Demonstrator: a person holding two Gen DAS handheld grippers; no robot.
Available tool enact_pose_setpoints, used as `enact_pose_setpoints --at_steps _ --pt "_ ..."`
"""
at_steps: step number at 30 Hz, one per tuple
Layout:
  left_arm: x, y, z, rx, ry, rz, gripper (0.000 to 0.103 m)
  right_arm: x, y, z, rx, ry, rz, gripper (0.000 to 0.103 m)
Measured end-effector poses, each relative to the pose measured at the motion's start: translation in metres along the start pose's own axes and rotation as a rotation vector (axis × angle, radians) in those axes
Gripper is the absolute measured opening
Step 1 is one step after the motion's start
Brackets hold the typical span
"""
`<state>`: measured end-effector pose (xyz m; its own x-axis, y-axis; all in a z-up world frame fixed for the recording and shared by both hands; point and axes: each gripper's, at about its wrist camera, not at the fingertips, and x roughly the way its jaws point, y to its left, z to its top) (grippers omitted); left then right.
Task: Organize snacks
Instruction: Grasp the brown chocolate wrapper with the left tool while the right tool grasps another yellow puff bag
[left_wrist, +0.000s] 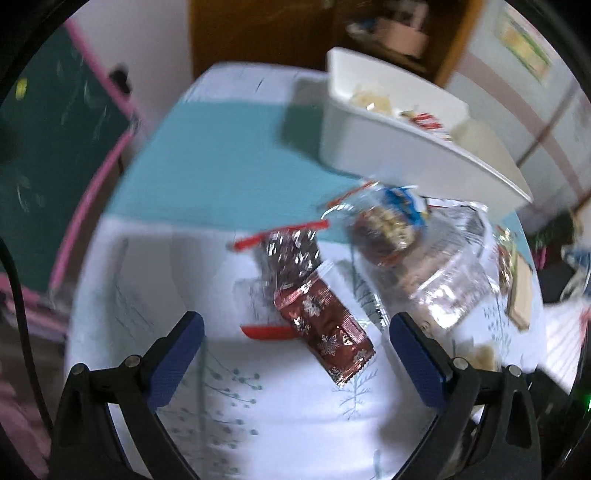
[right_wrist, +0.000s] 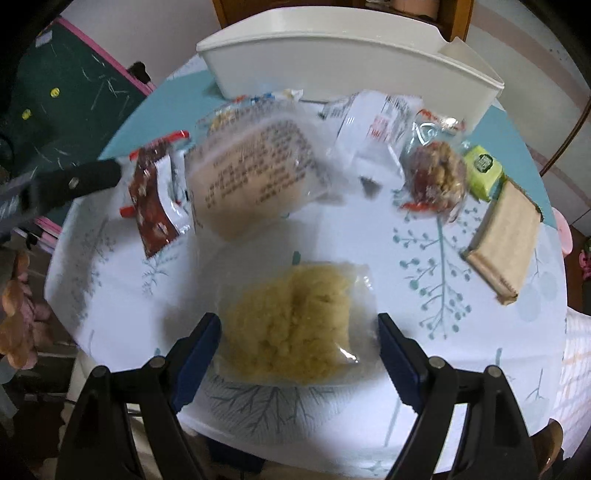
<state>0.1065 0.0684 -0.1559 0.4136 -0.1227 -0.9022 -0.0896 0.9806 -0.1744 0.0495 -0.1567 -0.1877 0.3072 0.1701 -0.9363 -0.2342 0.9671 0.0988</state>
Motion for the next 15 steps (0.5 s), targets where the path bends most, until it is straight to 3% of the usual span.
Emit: enact_pose_setpoints --at_steps 9,15 --pt "0.04 0.004 -0.004 -0.194 0.102 -0.005 0.099 0.004 0.007 -0.012 0.053 -0.026 -0.011 0.085" --pt "0.049 -0.015 -0.012 -0.126 0.117 0.104 0.097 0.007 0.018 -0.019 0.01 -0.011 -0.052 0.085"
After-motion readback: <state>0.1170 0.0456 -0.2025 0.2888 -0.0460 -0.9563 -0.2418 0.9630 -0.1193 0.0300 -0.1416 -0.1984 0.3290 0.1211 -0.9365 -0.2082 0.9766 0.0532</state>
